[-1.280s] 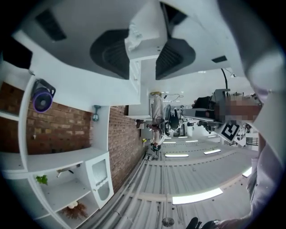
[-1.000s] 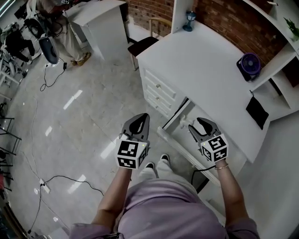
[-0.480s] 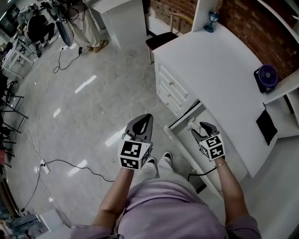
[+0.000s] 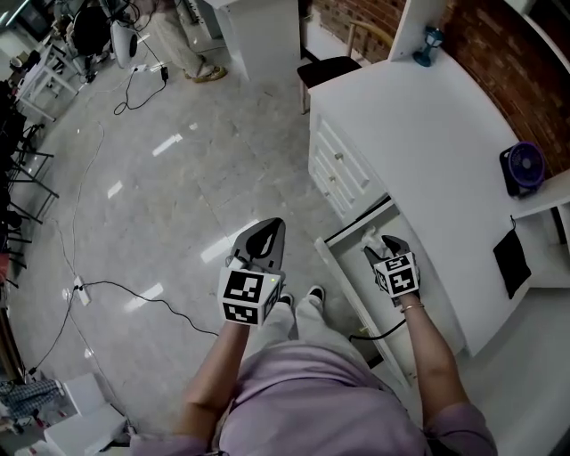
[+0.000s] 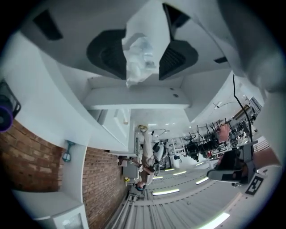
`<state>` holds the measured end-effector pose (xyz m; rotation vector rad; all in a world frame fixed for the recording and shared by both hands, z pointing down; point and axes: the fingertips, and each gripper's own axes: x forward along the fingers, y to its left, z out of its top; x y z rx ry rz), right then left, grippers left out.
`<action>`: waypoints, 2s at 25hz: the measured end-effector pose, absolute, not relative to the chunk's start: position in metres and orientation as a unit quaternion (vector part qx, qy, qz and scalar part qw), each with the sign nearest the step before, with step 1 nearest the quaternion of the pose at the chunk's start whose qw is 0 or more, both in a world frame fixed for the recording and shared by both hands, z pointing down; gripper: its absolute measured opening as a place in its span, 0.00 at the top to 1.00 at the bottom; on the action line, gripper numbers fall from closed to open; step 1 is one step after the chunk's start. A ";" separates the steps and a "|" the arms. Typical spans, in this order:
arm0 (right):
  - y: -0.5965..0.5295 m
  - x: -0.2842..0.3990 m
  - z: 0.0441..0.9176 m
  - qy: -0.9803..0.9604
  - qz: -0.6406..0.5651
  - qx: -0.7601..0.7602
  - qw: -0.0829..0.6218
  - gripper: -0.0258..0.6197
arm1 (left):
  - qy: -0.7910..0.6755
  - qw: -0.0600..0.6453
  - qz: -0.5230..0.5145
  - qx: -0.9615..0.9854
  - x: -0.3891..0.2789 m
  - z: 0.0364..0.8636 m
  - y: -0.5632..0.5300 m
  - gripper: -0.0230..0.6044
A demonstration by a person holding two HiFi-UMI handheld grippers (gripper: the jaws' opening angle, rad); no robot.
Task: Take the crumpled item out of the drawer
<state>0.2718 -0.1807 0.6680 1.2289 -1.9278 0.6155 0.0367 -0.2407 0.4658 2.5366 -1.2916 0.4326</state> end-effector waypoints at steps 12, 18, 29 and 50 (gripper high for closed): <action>-0.183 0.269 0.715 -0.747 0.237 0.425 0.454 0.55 | -0.473 0.143 0.161 0.854 0.023 0.477 -0.235 0.96; -0.187 0.268 0.726 -0.740 0.238 0.412 0.475 0.54 | -0.483 0.146 0.167 0.847 0.016 0.477 -0.233 0.96; -0.184 0.264 0.739 -0.733 0.240 0.378 0.512 0.59 | -0.476 0.155 0.167 0.850 0.022 0.484 -0.233 0.96; -0.156 0.240 0.711 -0.740 0.255 0.404 0.474 0.73 | -0.427 0.149 0.154 0.879 0.038 0.477 -0.229 0.96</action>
